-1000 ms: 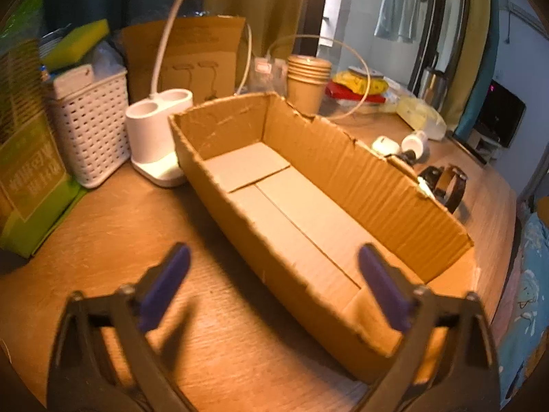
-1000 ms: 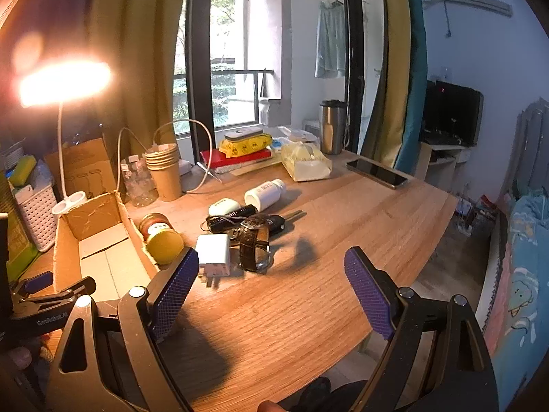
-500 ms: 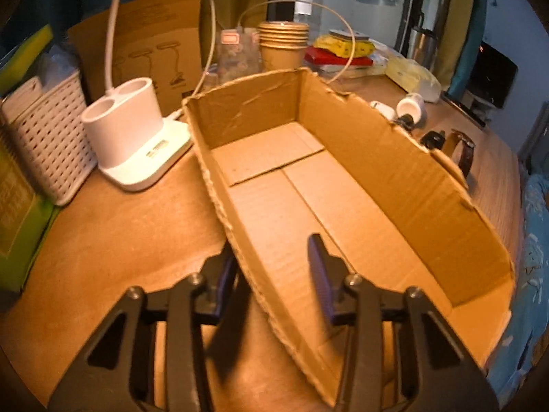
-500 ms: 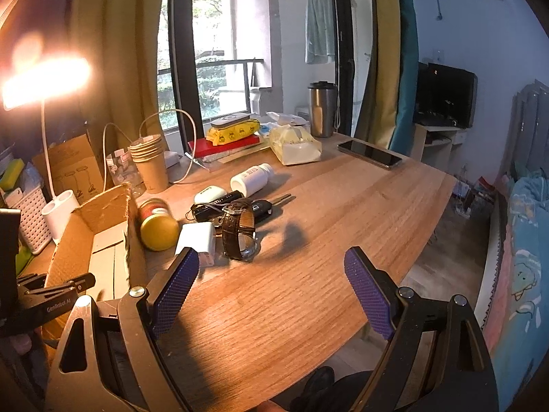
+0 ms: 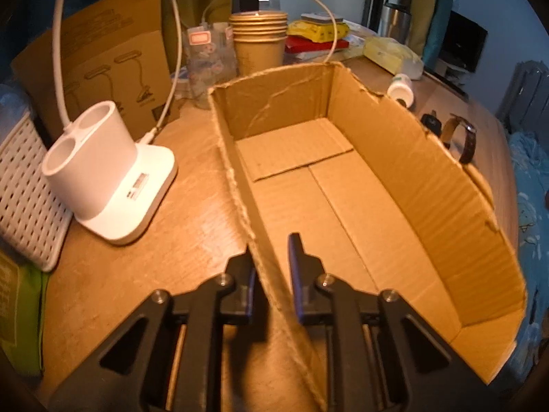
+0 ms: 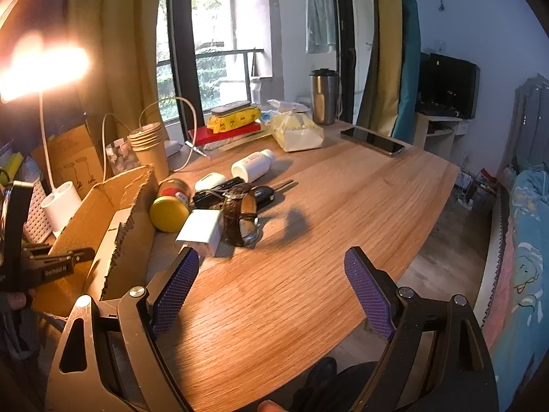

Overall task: Organize rigid objects
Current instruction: 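Grasp the cardboard box side wall with the left gripper, then close the right gripper on the brown leather watch and lift it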

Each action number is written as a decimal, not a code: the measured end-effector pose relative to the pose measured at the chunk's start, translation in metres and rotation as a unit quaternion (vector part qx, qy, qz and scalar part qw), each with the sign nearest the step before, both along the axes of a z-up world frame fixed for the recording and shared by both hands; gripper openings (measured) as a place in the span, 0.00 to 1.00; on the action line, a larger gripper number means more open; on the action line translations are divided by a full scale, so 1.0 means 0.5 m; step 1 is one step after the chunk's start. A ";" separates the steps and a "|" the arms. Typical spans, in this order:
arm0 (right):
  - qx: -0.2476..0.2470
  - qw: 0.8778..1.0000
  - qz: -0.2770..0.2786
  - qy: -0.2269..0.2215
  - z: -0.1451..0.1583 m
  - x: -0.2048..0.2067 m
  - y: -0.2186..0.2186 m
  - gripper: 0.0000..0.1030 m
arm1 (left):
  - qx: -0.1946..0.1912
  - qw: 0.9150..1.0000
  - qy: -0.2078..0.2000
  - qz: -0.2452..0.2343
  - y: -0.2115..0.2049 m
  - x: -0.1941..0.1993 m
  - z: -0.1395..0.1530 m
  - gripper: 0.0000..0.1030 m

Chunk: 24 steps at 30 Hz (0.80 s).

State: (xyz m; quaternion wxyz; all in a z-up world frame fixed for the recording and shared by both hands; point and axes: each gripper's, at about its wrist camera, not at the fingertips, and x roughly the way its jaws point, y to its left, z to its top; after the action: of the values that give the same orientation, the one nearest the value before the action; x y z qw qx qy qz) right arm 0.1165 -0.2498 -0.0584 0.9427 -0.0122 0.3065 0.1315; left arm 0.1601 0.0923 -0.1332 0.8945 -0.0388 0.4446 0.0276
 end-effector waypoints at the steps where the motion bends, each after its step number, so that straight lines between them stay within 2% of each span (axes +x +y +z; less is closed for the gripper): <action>1: 0.001 1.000 0.004 0.003 -0.002 0.000 0.005 0.87 | 0.000 1.000 -0.002 -0.002 0.002 0.001 0.001 0.16; 5: 0.000 1.000 0.017 0.012 -0.006 -0.001 0.024 0.87 | 0.007 1.000 -0.002 -0.023 0.005 0.005 0.007 0.16; 8: -0.002 1.000 0.021 0.015 -0.007 0.000 0.038 0.87 | -0.006 0.999 0.005 -0.033 0.001 -0.004 0.012 0.25; 11: -0.005 1.000 0.023 0.017 -0.006 -0.002 0.046 0.87 | -0.008 1.000 0.007 -0.022 -0.007 -0.028 0.021 0.40; 12: -0.007 1.000 0.024 0.017 -0.006 -0.002 0.049 0.87 | -0.015 1.000 0.006 -0.021 -0.011 -0.038 0.023 0.50; 13: -0.009 0.999 0.025 0.017 -0.007 -0.002 0.052 0.87 | -0.021 1.000 0.003 -0.022 -0.014 -0.050 0.023 0.54; 17: -0.014 0.999 0.030 0.015 -0.007 -0.002 0.061 0.87 | -0.037 0.999 0.015 -0.035 -0.028 -0.072 -0.005 0.54; 19: -0.018 0.999 0.035 0.013 -0.007 0.001 0.065 0.87 | -0.056 0.998 0.014 -0.030 -0.022 -0.072 -0.017 0.49; 20: -0.019 0.999 0.037 0.011 -0.007 0.004 0.069 0.87 | -0.055 0.998 0.008 -0.027 -0.021 -0.073 -0.019 0.29; 21: -0.019 0.999 0.040 0.008 -0.007 0.007 0.071 0.87 | -0.049 0.998 0.004 -0.026 -0.021 -0.073 -0.020 0.22; 24: -0.022 0.999 0.040 0.003 -0.011 0.027 0.076 0.87 | -0.049 0.999 -0.006 -0.013 -0.015 -0.071 -0.022 0.14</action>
State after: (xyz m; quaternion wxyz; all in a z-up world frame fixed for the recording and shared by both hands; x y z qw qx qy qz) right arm 0.1299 -0.2119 -0.0638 0.9351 -0.0449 0.3118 0.1625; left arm 0.1246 0.0848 -0.1443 0.8943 -0.0774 0.4406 -0.0062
